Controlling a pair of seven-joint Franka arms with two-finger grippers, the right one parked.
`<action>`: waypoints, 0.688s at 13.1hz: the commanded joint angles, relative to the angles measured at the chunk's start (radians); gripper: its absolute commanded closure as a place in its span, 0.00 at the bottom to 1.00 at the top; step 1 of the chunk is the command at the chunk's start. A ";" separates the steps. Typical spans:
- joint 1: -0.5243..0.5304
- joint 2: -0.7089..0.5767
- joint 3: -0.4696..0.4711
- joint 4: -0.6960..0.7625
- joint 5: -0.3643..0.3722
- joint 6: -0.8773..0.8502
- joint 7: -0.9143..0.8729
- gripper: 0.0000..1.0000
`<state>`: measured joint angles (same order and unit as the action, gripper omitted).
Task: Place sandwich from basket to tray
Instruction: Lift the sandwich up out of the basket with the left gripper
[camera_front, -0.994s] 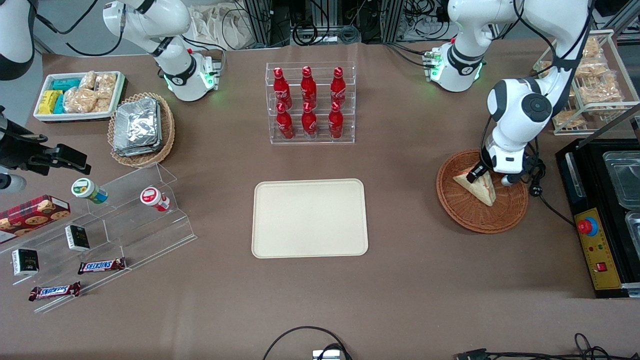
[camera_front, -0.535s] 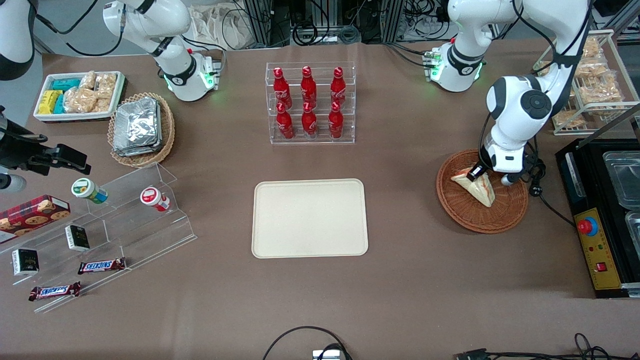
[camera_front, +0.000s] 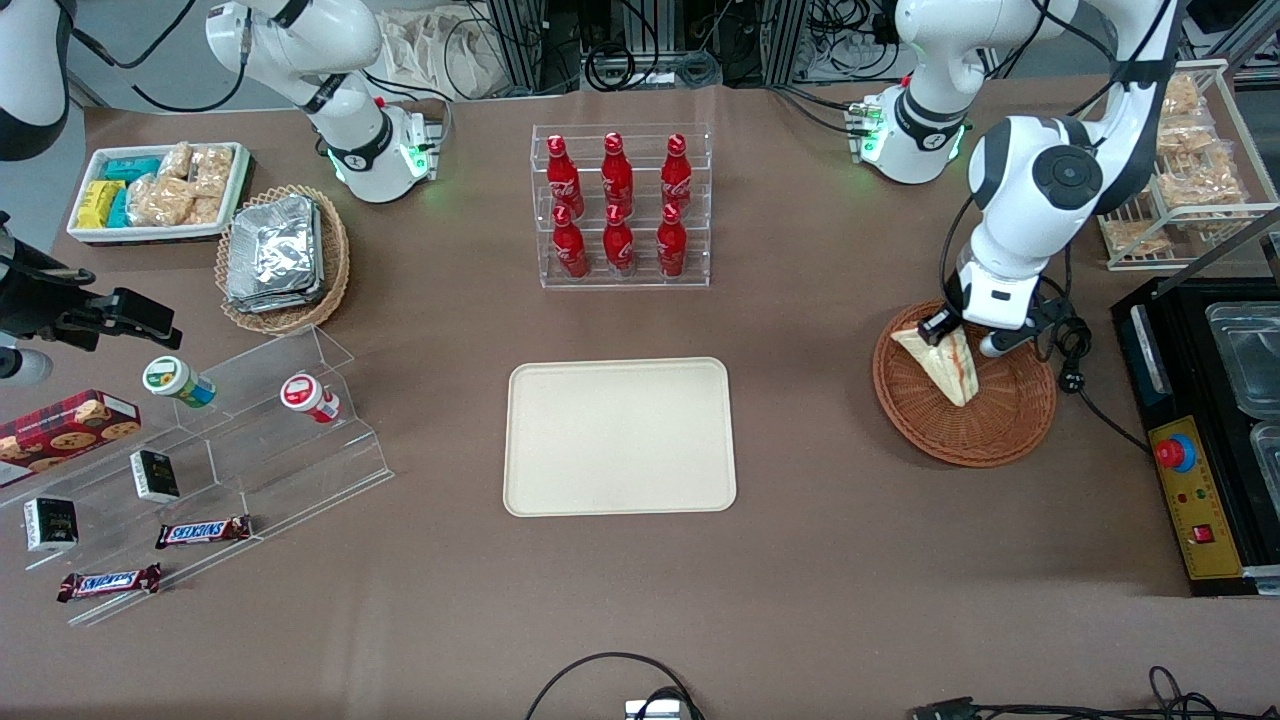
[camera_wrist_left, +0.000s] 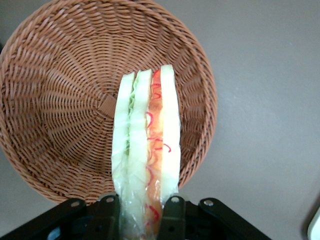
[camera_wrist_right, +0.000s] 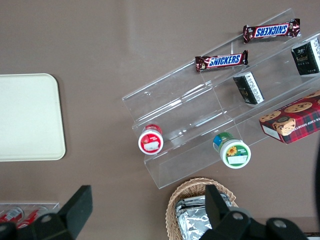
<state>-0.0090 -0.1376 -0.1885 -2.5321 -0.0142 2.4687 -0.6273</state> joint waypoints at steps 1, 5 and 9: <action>-0.005 -0.031 -0.020 0.010 0.035 -0.048 0.089 0.81; -0.005 -0.025 -0.077 0.074 0.119 -0.114 0.110 0.81; -0.005 0.001 -0.156 0.171 0.119 -0.186 0.141 0.81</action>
<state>-0.0107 -0.1467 -0.3163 -2.4165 0.0914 2.3372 -0.5039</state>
